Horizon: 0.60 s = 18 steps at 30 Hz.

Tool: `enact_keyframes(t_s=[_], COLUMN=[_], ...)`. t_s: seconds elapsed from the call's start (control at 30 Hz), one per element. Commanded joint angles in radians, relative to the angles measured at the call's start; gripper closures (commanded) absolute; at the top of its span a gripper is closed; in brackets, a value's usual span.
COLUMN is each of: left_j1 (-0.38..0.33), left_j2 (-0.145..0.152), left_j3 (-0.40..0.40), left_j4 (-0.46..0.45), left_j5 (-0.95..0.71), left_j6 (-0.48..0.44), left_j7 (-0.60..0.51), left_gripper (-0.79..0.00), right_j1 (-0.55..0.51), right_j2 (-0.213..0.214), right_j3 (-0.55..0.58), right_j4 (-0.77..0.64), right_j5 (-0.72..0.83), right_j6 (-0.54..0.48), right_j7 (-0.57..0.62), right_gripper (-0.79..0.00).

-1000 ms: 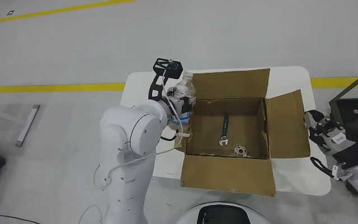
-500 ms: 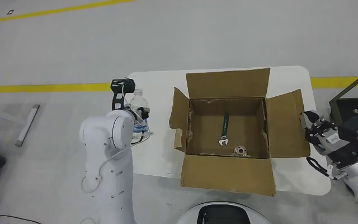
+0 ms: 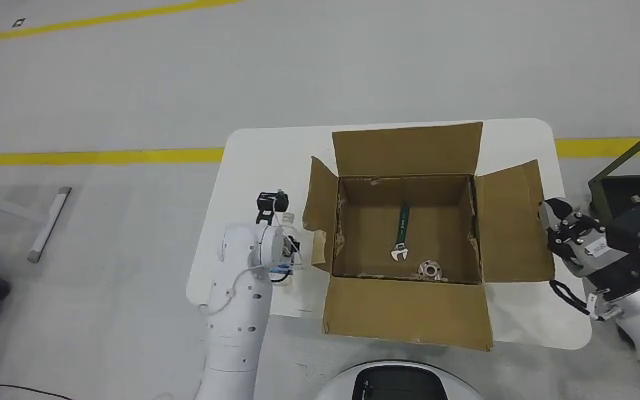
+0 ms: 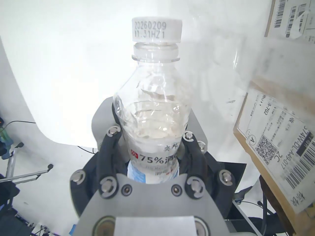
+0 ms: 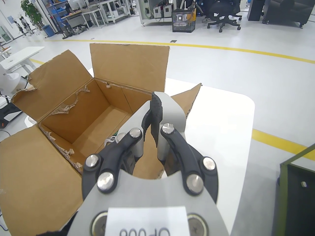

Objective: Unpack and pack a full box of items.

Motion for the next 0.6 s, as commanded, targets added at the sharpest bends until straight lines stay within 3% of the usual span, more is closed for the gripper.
enact_keyframes(t_s=[0.0, 0.07, 0.17, 0.2, 0.23, 0.57], left_j1=[-0.007, -0.015, -0.025, -0.028, -0.033, -0.044], left_j2=[-0.002, -0.003, -0.004, -0.003, -0.004, -0.002], left_j3=[0.01, 0.019, 0.027, 0.028, 0.03, 0.038], left_j4=[0.027, 0.046, 0.067, 0.075, 0.083, 0.054], left_j5=[-0.01, -0.017, -0.029, -0.031, -0.029, -0.047], left_j6=[0.006, 0.012, 0.015, 0.017, 0.026, 0.043], left_j7=[0.009, 0.017, 0.014, 0.007, -0.003, -0.017], left_gripper=[0.0, 0.0, -0.194, -0.582, -0.785, -0.785], right_j1=[-0.001, -0.001, 0.0, 0.001, 0.003, 0.039], right_j2=[0.0, -0.001, -0.001, -0.001, -0.001, 0.003], right_j3=[0.003, 0.005, 0.008, 0.008, 0.009, 0.004], right_j4=[0.0, 0.0, -0.005, -0.006, -0.007, -0.06], right_j5=[0.0, 0.002, 0.008, 0.011, 0.014, -0.004], right_j6=[0.001, 0.001, 0.0, 0.0, 0.0, -0.007], right_j7=[0.001, 0.002, 0.005, 0.007, 0.009, 0.07], right_gripper=[0.0, 0.0, 0.0, 0.0, 0.0, 0.0])
